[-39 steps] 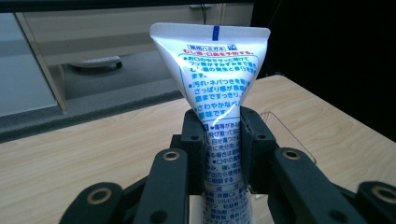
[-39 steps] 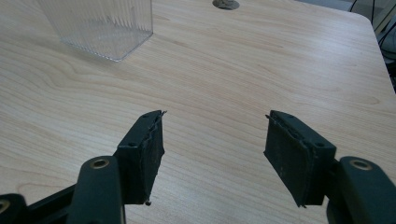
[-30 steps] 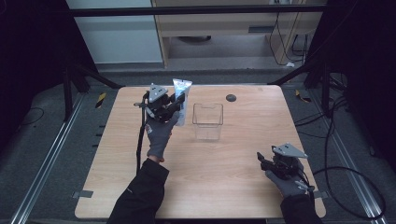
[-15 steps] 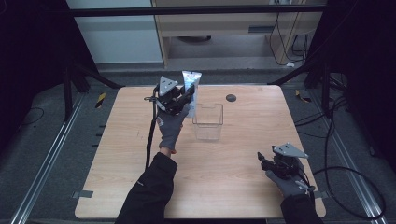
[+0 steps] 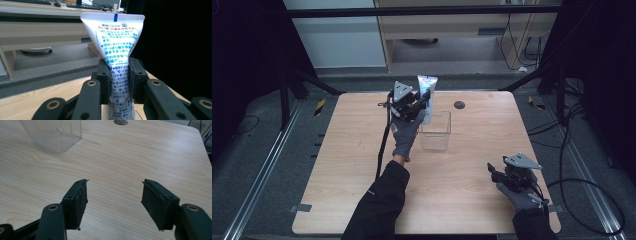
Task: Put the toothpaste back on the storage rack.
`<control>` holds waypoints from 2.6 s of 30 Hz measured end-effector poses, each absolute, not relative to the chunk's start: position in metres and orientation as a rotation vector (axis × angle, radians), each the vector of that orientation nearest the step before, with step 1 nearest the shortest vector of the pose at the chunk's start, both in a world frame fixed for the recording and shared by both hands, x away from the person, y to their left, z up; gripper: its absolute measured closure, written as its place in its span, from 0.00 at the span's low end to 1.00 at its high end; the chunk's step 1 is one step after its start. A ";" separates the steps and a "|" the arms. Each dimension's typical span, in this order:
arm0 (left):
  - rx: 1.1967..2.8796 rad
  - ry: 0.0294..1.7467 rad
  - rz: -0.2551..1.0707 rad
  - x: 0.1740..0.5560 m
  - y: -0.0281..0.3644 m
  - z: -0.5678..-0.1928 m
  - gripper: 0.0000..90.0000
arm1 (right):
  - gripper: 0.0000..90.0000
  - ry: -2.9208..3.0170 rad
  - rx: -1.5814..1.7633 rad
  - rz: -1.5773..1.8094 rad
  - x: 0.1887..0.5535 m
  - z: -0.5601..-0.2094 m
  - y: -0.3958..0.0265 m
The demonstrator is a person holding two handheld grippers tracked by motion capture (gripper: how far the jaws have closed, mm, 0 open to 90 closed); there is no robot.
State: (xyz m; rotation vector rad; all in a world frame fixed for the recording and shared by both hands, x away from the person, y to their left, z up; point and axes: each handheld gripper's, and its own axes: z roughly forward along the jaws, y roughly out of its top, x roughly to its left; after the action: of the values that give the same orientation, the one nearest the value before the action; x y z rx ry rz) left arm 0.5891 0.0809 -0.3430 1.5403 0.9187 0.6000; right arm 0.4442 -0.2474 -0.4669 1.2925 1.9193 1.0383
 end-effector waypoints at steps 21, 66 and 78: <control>1.586 0.937 0.606 0.609 0.066 -0.372 0.82 | 0.41 1.930 1.279 1.036 0.444 -0.467 -0.247; 1.675 0.975 0.617 0.603 0.068 -0.431 0.80 | 0.41 1.936 1.277 1.035 0.445 -0.468 -0.245; 1.730 0.965 0.620 0.597 0.063 -0.434 0.76 | 0.40 1.937 1.275 1.036 0.445 -0.468 -0.244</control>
State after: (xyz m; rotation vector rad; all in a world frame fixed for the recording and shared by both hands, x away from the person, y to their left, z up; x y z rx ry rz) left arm 0.5970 0.0635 -0.4343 1.7295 0.9653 0.6198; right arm 0.4446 -0.2444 -0.4682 1.2751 1.9374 1.0356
